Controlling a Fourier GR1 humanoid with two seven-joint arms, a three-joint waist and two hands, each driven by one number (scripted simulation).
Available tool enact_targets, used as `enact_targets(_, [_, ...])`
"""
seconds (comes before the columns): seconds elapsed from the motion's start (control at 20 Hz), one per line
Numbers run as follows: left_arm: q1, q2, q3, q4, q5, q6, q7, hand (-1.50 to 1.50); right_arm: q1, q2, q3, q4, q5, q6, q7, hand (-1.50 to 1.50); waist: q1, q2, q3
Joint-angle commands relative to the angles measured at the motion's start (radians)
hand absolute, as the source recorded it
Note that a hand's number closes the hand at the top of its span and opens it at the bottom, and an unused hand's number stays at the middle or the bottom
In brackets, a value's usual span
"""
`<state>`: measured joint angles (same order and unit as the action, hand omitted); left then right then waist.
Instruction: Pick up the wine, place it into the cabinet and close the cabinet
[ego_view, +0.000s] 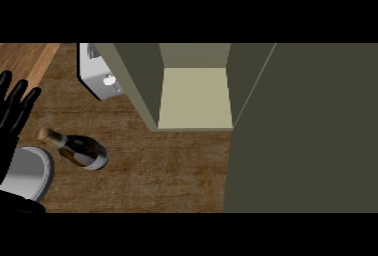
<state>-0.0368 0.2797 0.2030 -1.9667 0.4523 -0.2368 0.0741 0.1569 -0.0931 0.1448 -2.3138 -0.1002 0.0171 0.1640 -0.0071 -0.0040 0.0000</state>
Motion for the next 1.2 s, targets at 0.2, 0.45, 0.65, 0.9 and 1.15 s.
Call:
enact_targets(0.2, [-0.009,0.090,0.100,-0.146,0.254,0.031,0.270,-1.50,0.033,0.019,0.156,-0.232,0.088,-0.062,0.234,-1.50,0.008,0.000,0.000])
enact_targets(0.45, [0.025,0.115,0.155,-0.233,0.306,0.066,0.352,-1.50,0.035,0.057,0.287,-0.268,0.192,-0.110,0.281,-1.50,0.011,-0.001,0.000])
enact_targets(0.65, [-0.009,0.103,0.166,-0.239,0.297,0.109,0.377,-1.50,-0.020,0.035,0.252,-0.268,0.182,-0.127,0.337,-1.50,0.008,0.002,0.000])
enact_targets(0.9, [0.009,0.128,0.194,-0.239,0.305,0.106,0.416,-1.50,0.001,0.036,0.353,-0.323,0.254,-0.192,0.367,-1.50,0.005,-0.001,-0.001])
enact_targets(1.15, [-0.031,0.134,0.181,-0.201,0.269,0.114,0.420,-1.50,-0.089,0.024,0.360,-0.287,0.284,-0.233,0.408,-1.50,0.001,0.001,-0.001])
